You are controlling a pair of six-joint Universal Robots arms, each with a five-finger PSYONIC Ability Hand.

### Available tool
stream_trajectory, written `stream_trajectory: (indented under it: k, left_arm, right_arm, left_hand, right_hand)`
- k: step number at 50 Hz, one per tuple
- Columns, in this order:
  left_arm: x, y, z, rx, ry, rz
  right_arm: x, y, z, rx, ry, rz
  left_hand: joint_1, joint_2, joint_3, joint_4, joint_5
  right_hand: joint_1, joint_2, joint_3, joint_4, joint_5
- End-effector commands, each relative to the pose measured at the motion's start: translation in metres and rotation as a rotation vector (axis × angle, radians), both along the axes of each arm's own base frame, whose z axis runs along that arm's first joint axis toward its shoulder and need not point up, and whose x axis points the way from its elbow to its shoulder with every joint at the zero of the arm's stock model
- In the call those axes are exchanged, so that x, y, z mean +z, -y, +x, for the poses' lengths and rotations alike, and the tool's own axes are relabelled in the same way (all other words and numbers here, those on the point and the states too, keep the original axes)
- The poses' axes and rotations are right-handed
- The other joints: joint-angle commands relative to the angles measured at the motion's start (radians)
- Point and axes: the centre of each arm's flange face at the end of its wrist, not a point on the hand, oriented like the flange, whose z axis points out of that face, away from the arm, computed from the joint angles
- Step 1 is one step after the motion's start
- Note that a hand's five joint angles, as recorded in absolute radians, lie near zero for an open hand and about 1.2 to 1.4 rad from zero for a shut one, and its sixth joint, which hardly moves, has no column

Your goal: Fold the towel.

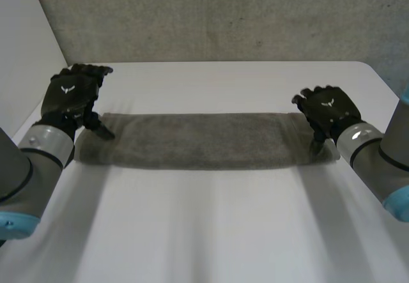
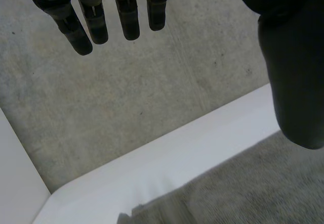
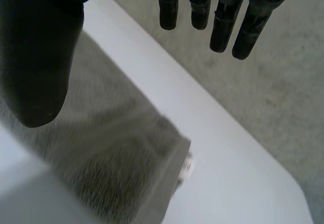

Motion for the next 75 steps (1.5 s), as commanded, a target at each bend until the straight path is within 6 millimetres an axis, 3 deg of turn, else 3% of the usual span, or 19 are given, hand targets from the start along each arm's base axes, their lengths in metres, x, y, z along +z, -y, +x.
stream_trajectory:
  k: [1, 8, 18, 34, 38, 44, 47, 49, 50, 53, 57, 60, 62, 69, 70, 71, 72, 73, 75]
  left_arm:
    - [-0.016, -0.003, 0.000, -0.001, 0.002, 0.001]
    - [-0.020, -0.004, -0.001, -0.004, 0.004, 0.010]
    - [-0.021, -0.004, 0.000, -0.002, 0.003, 0.012]
    - [-0.024, -0.007, 0.001, -0.001, 0.006, 0.025]
    - [-0.026, -0.008, 0.001, -0.001, 0.007, 0.031]
    - [-0.026, -0.009, 0.000, -0.004, 0.007, 0.031]
    - [-0.026, -0.010, -0.002, -0.010, 0.007, 0.030]
    - [-0.025, -0.010, -0.002, -0.011, 0.007, 0.027]
    - [-0.025, -0.010, -0.003, -0.013, 0.006, 0.025]
    - [-0.025, -0.011, -0.003, -0.015, 0.007, 0.027]
    - [-0.025, -0.011, -0.003, -0.013, 0.007, 0.027]
    - [-0.025, -0.010, -0.002, -0.012, 0.007, 0.027]
    - [-0.025, -0.010, -0.002, -0.010, 0.008, 0.026]
    - [-0.027, -0.009, -0.001, -0.007, 0.011, 0.032]
    - [-0.027, -0.009, -0.001, -0.007, 0.011, 0.032]
    - [-0.027, -0.009, -0.001, -0.007, 0.011, 0.032]
    - [-0.027, -0.010, -0.001, -0.008, 0.013, 0.033]
    - [-0.027, -0.010, -0.001, -0.008, 0.013, 0.033]
    - [-0.027, -0.010, -0.001, -0.008, 0.013, 0.033]
  right_arm:
    - [-0.037, 0.014, -0.009, -0.023, -0.043, 0.054]
    - [-0.064, 0.025, -0.018, -0.020, -0.151, 0.069]
    - [-0.067, 0.047, -0.039, -0.083, -0.173, 0.069]
    - [-0.051, 0.072, -0.107, -0.255, -0.177, 0.121]
    - [-0.028, 0.092, -0.140, -0.350, -0.181, 0.054]
    - [0.004, 0.103, -0.143, -0.358, -0.204, -0.050]
    - [0.021, 0.101, -0.115, -0.299, -0.194, -0.110]
    - [0.045, 0.078, -0.031, -0.110, -0.135, -0.196]
    - [0.045, 0.078, -0.030, -0.109, -0.134, -0.197]
    - [0.053, 0.044, 0.047, 0.068, -0.055, -0.234]
    - [0.031, -0.020, 0.140, 0.324, -0.005, -0.204]
    - [0.018, -0.048, 0.167, 0.414, -0.003, -0.186]
    - [-0.016, -0.094, 0.202, 0.549, -0.032, -0.139]
    - [-0.051, -0.121, 0.224, 0.620, -0.063, -0.093]
    - [-0.052, -0.120, 0.223, 0.617, -0.064, -0.088]
    - [-0.052, -0.120, 0.223, 0.617, -0.064, -0.088]
    - [-0.050, -0.119, 0.221, 0.610, -0.064, -0.079]
    - [-0.047, -0.120, 0.219, 0.606, -0.066, -0.068]
    - [-0.039, -0.121, 0.216, 0.605, -0.060, -0.065]
  left_hand:
    - [-0.063, -0.060, -0.052, -0.059, -0.200]
    - [-0.063, -0.060, -0.052, -0.059, -0.200]
    - [-0.069, -0.066, -0.058, -0.065, -0.206]
    - [-0.072, -0.069, -0.061, -0.068, -0.209]
    - [-0.072, -0.069, -0.061, -0.068, -0.209]
    - [-0.075, -0.072, -0.064, -0.070, -0.212]
    - [-0.075, -0.072, -0.064, -0.070, -0.212]
    - [-0.075, -0.072, -0.064, -0.070, -0.212]
    - [-0.078, -0.075, -0.066, -0.073, -0.215]
    - [-0.078, -0.075, -0.066, -0.073, -0.215]
    - [-0.078, -0.075, -0.066, -0.073, -0.215]
    - [-0.078, -0.075, -0.066, -0.073, -0.215]
    - [-0.078, -0.075, -0.066, -0.073, -0.215]
    - [-0.081, -0.078, -0.069, -0.076, -0.218]
    - [-0.081, -0.078, -0.069, -0.076, -0.218]
    - [-0.081, -0.078, -0.069, -0.076, -0.218]
    - [-0.081, -0.078, -0.069, -0.076, -0.218]
    - [-0.081, -0.078, -0.069, -0.076, -0.218]
    - [-0.081, -0.078, -0.069, -0.076, -0.218]
  right_hand:
    - [-0.056, -0.068, -0.068, -0.079, -0.059]
    - [0.504, 0.492, 0.492, 0.481, 0.501]
    - [1.165, 1.153, 1.153, 1.142, 1.162]
    - [1.166, 1.154, 1.154, 1.143, 1.163]
    - [1.166, 1.154, 1.154, 1.143, 1.163]
    - [1.166, 1.154, 1.154, 1.143, 1.163]
    - [1.166, 1.154, 1.154, 1.143, 1.163]
    - [1.166, 1.154, 1.154, 1.143, 1.163]
    - [1.166, 1.154, 1.154, 1.143, 1.163]
    - [1.166, 1.154, 1.154, 1.143, 1.163]
    - [1.166, 1.154, 1.154, 1.143, 1.163]
    - [1.166, 1.154, 1.154, 1.143, 1.163]
    - [1.166, 1.154, 1.154, 1.143, 1.163]
    - [1.137, 1.126, 1.126, 1.114, 1.134]
    - [0.725, 0.713, 0.713, 0.702, 0.722]
    - [0.721, 0.709, 0.709, 0.697, 0.717]
    - [0.160, 0.148, 0.148, 0.137, 0.157]
    - [-0.056, -0.068, -0.068, -0.079, -0.059]
    - [-0.056, -0.068, -0.068, -0.079, -0.059]
